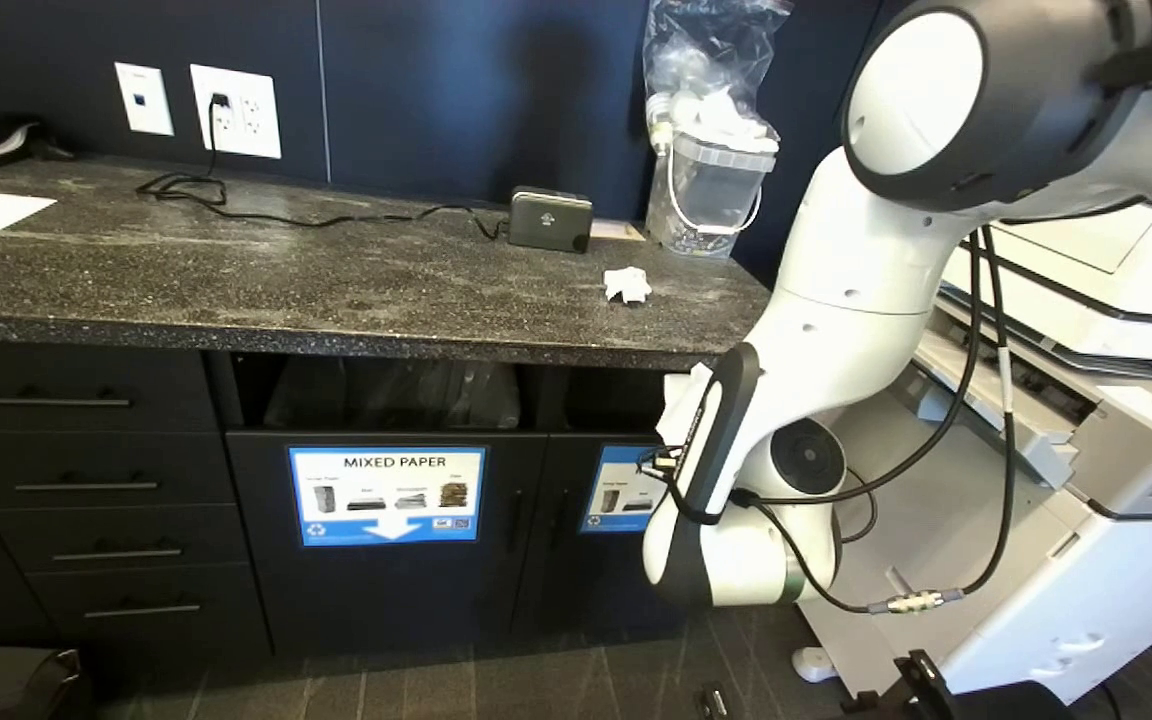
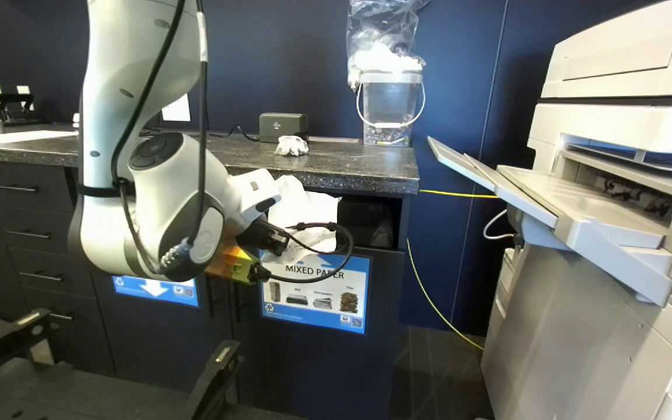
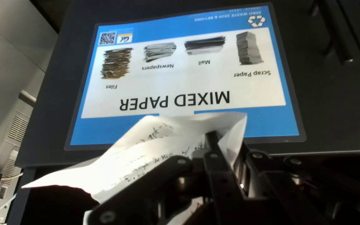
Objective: Put the paper in the bin to the right
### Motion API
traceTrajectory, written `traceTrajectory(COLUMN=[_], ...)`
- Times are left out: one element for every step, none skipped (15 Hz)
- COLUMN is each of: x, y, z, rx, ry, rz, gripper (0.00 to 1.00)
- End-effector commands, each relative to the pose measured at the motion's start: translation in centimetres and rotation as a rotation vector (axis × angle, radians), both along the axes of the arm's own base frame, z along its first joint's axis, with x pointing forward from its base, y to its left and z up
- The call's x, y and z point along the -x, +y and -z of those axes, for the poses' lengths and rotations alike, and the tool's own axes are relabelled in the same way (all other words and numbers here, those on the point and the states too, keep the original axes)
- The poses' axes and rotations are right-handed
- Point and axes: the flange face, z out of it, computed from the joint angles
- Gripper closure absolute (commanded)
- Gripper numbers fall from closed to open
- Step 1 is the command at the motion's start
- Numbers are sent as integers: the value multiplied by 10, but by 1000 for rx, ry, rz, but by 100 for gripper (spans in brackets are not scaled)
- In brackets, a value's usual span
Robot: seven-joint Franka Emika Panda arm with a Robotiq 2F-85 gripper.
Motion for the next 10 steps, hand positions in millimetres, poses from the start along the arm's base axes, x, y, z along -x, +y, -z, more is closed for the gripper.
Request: traceTrajectory(x=[-32,-41,-50,-58,-66,-73,-80,-87,-94,-100], y=[-11,-14,-18,-21,-25,-29,-34,-38,-44,-50], z=[10,12,12,13,14,15,15,16,16,16], rx=[11,14,9,4,-1,-5,-11,-16,-24,-29], ry=[-128,-146,-154,-170,-183,-195,-206,-215,-224,-232], rz=[-30,-42,-63,-75,-91,-110,-129,-143,-160,-175], gripper=[87,87,87,87,87,87,87,87,87,87])
